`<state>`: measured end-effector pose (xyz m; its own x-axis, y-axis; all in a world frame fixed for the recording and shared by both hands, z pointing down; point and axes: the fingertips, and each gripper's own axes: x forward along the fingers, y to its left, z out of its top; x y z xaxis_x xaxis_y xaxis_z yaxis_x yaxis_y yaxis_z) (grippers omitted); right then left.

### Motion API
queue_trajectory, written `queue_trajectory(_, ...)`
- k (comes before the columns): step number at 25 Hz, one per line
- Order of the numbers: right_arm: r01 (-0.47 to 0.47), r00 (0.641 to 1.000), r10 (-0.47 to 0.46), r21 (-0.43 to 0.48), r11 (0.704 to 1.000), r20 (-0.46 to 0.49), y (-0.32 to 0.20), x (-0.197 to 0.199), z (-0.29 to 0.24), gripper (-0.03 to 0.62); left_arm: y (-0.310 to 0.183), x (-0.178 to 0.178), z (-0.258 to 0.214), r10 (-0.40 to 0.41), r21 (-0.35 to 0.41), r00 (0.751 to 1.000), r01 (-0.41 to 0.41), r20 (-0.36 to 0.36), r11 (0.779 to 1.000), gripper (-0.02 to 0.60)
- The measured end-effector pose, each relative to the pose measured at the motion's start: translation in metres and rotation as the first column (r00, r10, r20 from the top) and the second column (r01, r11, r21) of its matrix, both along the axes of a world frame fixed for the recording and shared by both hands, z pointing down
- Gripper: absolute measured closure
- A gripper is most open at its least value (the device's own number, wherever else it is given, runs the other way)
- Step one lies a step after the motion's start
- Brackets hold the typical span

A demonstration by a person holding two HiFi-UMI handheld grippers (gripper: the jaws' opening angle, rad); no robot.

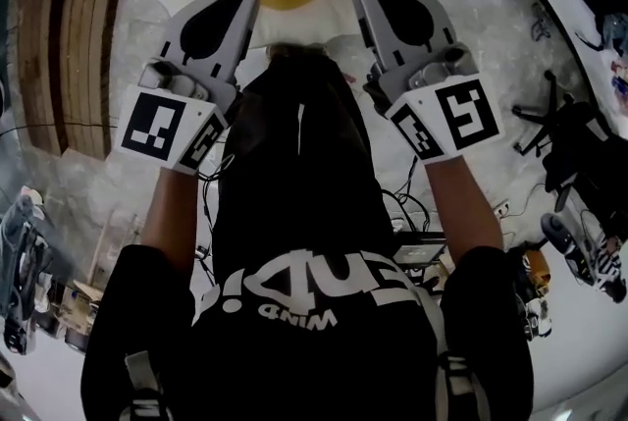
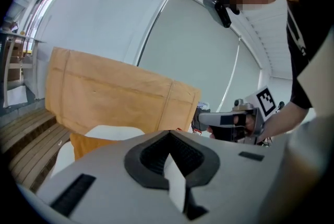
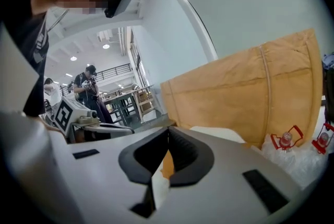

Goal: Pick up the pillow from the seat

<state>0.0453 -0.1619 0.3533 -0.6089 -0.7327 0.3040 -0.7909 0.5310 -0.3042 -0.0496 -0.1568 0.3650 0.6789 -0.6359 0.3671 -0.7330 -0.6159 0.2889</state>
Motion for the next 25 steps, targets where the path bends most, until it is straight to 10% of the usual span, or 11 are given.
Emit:
queue_trajectory(15, 0.006, 1.000, -0.008, -0.111, 0.994, -0.010, 0.006, 0.005, 0.119, 0.572, -0.007, 0.004, 0.110, -0.075, -0.072, 0.997, 0.073, -0.019, 0.995, 0.573)
queue_trajectory(25, 0.003, 0.998, -0.006, -0.054, 0.999, -0.059, -0.090, 0.002, 0.159, 0.572, -0.105, -0.046, 0.154, -0.181, 0.005, 0.982, 0.181, 0.045, 0.983, 0.572)
